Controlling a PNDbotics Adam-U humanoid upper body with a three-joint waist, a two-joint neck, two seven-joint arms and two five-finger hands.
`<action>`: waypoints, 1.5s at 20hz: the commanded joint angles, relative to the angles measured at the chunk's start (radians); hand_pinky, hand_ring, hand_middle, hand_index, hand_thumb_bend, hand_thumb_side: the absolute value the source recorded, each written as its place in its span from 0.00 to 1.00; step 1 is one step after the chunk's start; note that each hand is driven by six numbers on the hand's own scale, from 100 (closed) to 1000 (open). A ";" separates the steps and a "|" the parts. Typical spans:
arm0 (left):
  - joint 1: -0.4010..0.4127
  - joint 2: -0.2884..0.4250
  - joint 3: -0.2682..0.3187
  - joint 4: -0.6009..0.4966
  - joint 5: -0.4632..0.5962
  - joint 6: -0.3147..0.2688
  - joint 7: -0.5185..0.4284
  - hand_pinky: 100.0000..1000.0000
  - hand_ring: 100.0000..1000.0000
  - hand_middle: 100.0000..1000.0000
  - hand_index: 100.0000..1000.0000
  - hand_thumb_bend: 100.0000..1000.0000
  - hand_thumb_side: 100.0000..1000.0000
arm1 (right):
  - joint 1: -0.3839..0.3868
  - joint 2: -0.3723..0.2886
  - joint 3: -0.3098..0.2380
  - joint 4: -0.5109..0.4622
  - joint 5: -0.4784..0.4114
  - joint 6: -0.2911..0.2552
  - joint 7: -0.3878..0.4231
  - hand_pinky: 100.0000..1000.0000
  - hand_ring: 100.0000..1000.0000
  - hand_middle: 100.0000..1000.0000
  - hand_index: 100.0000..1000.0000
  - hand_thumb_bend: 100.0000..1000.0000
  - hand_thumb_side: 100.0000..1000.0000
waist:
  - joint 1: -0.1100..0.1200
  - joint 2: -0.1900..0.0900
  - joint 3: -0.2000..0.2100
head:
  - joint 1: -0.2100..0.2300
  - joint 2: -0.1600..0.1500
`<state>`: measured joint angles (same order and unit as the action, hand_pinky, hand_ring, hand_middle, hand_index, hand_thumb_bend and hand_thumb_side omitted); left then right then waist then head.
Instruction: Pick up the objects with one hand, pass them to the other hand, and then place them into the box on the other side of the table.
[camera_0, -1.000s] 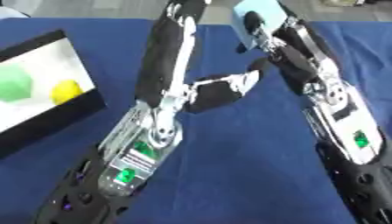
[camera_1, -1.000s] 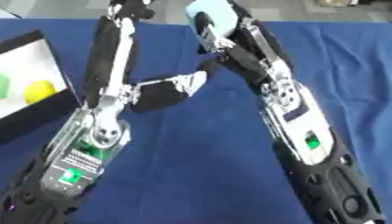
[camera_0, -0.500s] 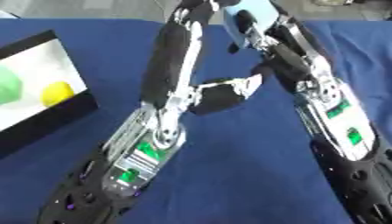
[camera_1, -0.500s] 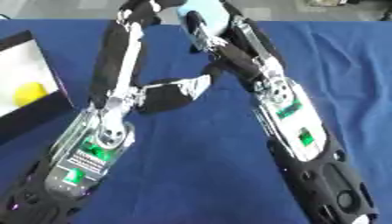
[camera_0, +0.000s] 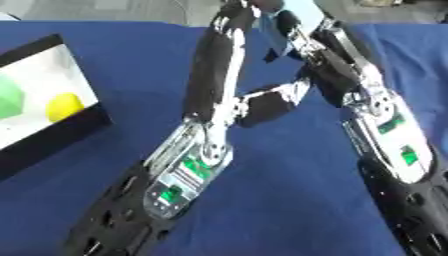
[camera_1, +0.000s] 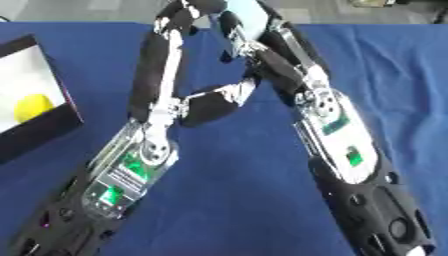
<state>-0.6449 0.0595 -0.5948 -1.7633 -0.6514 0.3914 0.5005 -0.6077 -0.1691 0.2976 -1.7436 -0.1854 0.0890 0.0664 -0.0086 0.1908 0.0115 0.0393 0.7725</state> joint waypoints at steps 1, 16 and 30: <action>-0.023 -0.012 0.008 0.006 0.013 0.014 0.039 0.67 0.85 0.66 0.72 0.41 0.09 | -0.017 0.000 -0.001 -0.017 -0.009 -0.003 0.003 0.52 0.41 0.22 0.38 0.00 0.47 | -0.013 -0.009 -0.003 | 0.003 -0.002; -0.042 -0.013 0.019 0.011 0.011 0.071 0.177 0.69 0.90 0.72 0.76 0.50 0.08 | -0.016 0.000 -0.006 -0.024 -0.006 -0.003 0.003 0.51 0.41 0.21 0.37 0.00 0.47 | -0.015 -0.012 -0.002 | 0.002 -0.002; -0.046 -0.020 0.012 0.021 0.015 0.051 0.166 0.70 0.91 0.79 0.81 0.54 0.08 | -0.015 0.003 -0.007 -0.027 0.001 0.001 0.001 0.51 0.41 0.20 0.37 0.00 0.48 | -0.019 -0.013 -0.003 | -0.004 -0.002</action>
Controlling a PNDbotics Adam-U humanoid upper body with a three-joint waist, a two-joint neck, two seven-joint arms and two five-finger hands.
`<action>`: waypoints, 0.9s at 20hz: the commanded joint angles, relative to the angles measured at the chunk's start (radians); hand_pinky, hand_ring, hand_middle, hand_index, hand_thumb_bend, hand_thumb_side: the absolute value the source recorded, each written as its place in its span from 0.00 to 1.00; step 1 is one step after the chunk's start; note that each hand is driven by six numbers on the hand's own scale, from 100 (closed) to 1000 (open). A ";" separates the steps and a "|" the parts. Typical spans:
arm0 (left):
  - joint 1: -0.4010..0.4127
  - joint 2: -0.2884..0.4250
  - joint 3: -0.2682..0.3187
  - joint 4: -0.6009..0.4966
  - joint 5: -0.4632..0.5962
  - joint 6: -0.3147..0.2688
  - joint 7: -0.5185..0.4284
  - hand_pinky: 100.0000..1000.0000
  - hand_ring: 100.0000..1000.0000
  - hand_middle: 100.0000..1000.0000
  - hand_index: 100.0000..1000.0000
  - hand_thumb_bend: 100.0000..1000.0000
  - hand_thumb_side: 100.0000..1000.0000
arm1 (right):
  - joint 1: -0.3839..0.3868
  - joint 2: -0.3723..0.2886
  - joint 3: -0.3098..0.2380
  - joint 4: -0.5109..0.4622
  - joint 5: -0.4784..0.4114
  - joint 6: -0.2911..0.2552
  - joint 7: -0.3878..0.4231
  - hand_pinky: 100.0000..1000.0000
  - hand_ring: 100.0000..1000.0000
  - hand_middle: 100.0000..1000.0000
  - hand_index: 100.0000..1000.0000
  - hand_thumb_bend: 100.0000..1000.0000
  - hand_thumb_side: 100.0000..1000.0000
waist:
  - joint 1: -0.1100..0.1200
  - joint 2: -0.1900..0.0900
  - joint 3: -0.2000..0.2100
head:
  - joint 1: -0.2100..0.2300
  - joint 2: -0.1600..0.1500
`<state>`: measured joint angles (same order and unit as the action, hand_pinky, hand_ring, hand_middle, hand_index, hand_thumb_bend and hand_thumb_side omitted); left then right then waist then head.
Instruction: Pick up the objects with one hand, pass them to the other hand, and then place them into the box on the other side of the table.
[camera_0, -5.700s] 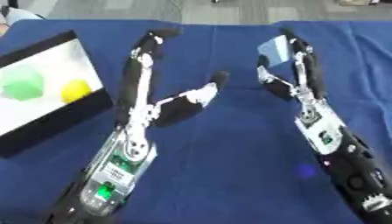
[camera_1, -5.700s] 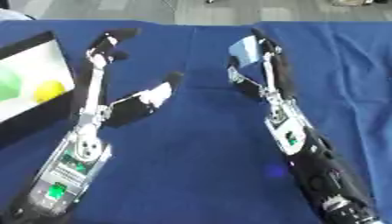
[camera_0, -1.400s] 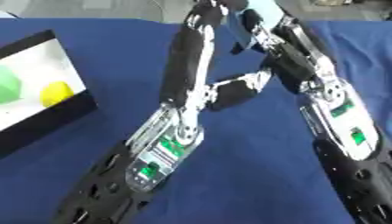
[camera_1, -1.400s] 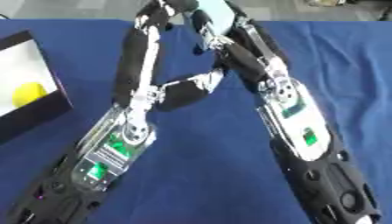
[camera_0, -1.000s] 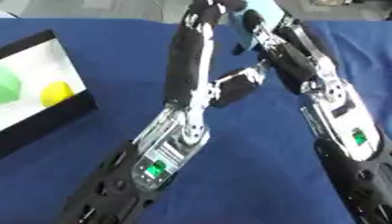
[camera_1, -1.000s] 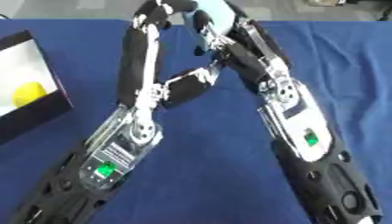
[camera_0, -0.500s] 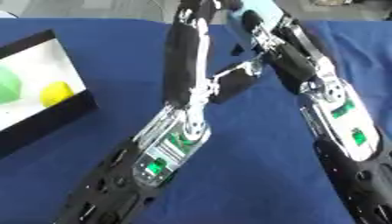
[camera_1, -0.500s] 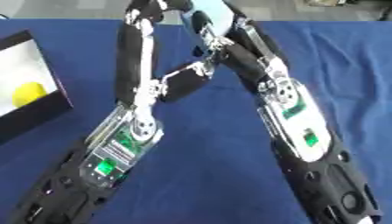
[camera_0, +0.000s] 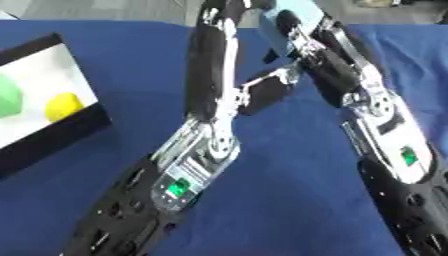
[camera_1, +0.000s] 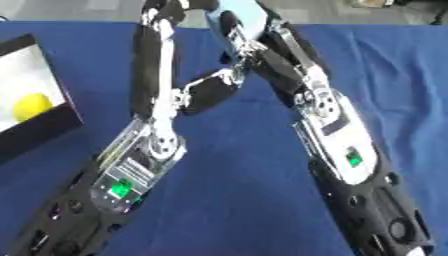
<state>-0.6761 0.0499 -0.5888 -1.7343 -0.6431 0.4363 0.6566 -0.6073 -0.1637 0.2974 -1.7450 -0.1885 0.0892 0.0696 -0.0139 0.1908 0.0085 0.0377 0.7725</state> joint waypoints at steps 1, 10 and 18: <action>-0.016 -0.010 0.004 -0.007 0.007 0.003 0.006 0.70 0.91 0.79 0.81 0.54 0.08 | -0.015 -0.002 -0.007 -0.025 0.005 0.001 -0.002 0.51 0.41 0.20 0.37 0.00 0.48 | -0.014 -0.013 0.000 | -0.003 -0.002; -0.016 -0.012 0.004 -0.022 -0.011 -0.024 0.003 0.70 0.91 0.85 0.87 0.54 0.05 | -0.013 0.000 -0.008 -0.024 0.005 0.003 0.000 0.51 0.41 0.20 0.37 0.00 0.49 | -0.017 -0.013 0.001 | -0.007 -0.002; -0.012 -0.010 0.003 -0.050 -0.020 -0.052 0.062 0.70 0.89 0.84 0.87 0.57 0.04 | -0.012 0.001 -0.006 -0.020 0.003 0.004 0.003 0.50 0.41 0.20 0.37 0.00 0.49 | -0.018 -0.012 0.002 | -0.012 -0.002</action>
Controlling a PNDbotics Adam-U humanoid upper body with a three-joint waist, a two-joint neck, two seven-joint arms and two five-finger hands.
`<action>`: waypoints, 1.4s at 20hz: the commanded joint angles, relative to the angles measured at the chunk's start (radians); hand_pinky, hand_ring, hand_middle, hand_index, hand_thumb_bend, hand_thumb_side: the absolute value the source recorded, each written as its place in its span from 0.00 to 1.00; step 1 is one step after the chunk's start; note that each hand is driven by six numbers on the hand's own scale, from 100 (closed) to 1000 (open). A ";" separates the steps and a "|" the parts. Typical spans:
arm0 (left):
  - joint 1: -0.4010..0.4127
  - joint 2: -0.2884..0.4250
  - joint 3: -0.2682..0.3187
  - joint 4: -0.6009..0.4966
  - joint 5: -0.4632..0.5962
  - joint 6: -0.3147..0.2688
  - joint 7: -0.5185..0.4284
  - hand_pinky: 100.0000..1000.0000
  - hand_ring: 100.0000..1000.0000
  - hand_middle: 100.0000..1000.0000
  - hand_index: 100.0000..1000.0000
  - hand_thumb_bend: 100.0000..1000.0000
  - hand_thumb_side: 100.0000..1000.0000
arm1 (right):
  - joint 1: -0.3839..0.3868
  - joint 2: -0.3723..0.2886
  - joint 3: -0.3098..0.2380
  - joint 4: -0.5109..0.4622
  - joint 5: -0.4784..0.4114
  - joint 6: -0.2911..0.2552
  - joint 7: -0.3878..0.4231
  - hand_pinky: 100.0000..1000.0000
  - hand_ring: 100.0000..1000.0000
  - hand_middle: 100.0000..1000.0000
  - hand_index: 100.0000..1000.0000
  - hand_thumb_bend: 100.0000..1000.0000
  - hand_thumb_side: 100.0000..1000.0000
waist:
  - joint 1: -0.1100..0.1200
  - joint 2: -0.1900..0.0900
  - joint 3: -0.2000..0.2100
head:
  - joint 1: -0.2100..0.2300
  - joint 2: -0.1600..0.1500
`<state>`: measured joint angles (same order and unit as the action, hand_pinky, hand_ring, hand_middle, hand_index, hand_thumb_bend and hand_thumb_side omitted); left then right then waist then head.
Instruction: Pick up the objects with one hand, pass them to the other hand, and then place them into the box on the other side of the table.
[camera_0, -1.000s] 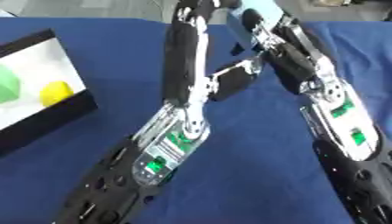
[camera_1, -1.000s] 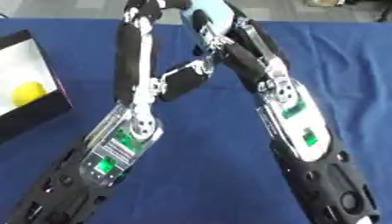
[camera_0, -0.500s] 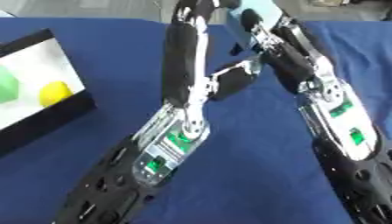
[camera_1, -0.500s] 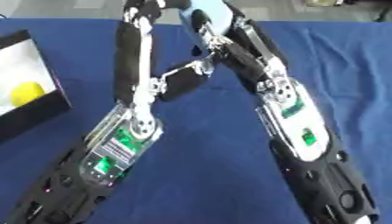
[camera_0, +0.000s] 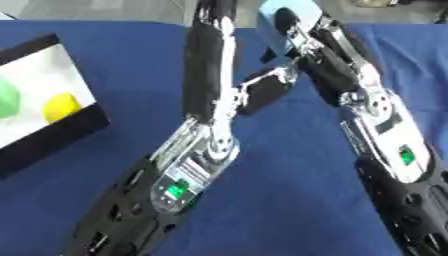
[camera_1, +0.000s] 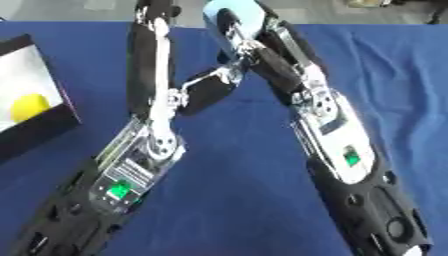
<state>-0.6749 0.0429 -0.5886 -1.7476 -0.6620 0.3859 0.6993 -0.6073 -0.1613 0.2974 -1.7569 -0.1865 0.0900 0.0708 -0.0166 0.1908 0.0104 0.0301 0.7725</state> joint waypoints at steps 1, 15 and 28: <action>-0.013 -0.003 0.002 -0.036 0.001 -0.003 0.020 0.70 0.89 0.84 0.87 0.56 0.04 | -0.012 -0.001 -0.006 -0.008 0.001 0.004 0.002 0.50 0.41 0.20 0.37 0.00 0.51 | -0.015 -0.013 0.000 | -0.005 -0.002; -0.021 -0.004 -0.006 -0.033 0.018 -0.028 -0.033 0.68 0.84 0.77 0.81 0.45 0.01 | -0.016 -0.003 -0.008 -0.009 0.000 0.005 0.002 0.50 0.41 0.20 0.35 0.00 0.52 | -0.015 -0.013 -0.001 | -0.005 -0.002; -0.023 -0.009 -0.013 -0.026 0.076 -0.032 -0.083 0.56 0.64 0.46 0.55 0.00 0.03 | -0.017 -0.004 -0.008 -0.010 -0.003 0.006 0.008 0.50 0.41 0.21 0.34 0.00 0.53 | -0.015 -0.013 -0.001 | -0.003 -0.002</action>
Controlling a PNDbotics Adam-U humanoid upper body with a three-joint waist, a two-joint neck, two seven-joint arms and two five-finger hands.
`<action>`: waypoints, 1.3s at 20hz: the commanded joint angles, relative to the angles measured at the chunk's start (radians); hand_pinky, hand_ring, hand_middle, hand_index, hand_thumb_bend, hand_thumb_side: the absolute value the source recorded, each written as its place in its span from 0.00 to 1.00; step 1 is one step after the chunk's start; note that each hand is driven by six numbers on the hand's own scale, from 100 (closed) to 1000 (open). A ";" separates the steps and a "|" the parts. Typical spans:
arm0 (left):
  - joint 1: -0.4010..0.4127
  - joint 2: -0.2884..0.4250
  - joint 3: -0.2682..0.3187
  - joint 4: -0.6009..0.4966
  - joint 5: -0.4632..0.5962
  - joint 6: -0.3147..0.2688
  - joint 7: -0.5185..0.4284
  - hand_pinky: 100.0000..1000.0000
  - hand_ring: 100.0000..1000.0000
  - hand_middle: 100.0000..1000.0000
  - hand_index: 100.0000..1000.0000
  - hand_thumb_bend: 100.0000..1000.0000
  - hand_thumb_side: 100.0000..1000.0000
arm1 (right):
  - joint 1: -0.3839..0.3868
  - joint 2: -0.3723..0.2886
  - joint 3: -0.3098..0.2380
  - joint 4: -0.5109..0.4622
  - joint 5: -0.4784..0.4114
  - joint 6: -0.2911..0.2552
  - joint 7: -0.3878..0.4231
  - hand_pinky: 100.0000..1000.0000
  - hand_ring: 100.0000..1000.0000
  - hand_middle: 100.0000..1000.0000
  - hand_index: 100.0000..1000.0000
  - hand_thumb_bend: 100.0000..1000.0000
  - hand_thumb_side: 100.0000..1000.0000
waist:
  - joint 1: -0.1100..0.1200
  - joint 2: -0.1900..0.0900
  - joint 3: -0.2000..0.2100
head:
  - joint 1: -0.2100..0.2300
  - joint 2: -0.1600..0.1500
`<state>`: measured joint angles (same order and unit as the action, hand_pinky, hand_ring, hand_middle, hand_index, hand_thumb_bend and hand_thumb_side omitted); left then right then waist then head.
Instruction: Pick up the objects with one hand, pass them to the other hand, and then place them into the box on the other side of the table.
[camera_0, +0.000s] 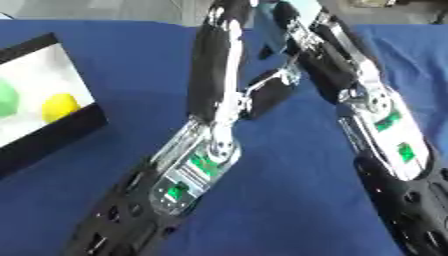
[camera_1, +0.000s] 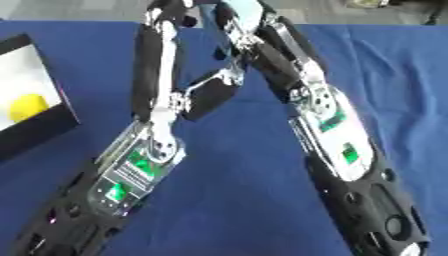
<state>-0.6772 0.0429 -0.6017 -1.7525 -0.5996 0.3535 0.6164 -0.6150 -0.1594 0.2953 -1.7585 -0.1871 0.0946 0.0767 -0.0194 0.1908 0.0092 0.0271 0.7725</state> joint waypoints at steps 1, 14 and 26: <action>-0.021 -0.009 0.000 -0.021 0.016 0.003 0.002 0.56 0.63 0.45 0.54 0.00 0.03 | -0.010 -0.006 -0.006 -0.008 -0.002 0.001 0.002 0.50 0.41 0.21 0.34 0.00 0.53 | -0.012 -0.013 0.000 | 0.000 -0.002; -0.020 -0.012 0.003 -0.020 0.022 0.016 0.063 0.46 0.50 0.29 0.40 0.00 0.07 | -0.006 -0.004 -0.010 -0.008 -0.008 0.002 0.009 0.50 0.41 0.23 0.37 0.00 0.55 | -0.013 -0.014 0.001 | -0.002 -0.002; -0.016 0.000 0.014 -0.041 0.005 0.024 0.128 0.40 0.39 0.16 0.32 0.00 0.08 | 0.006 0.002 -0.026 -0.020 0.015 -0.019 0.091 0.53 0.47 0.34 0.49 0.00 0.63 | -0.012 -0.014 0.001 | -0.002 -0.002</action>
<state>-0.6763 0.0425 -0.6082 -1.7557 -0.5905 0.3685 0.7224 -0.6072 -0.1502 0.2833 -1.7649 -0.1809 0.0832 0.1546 -0.0194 0.1908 0.0096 0.0268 0.7725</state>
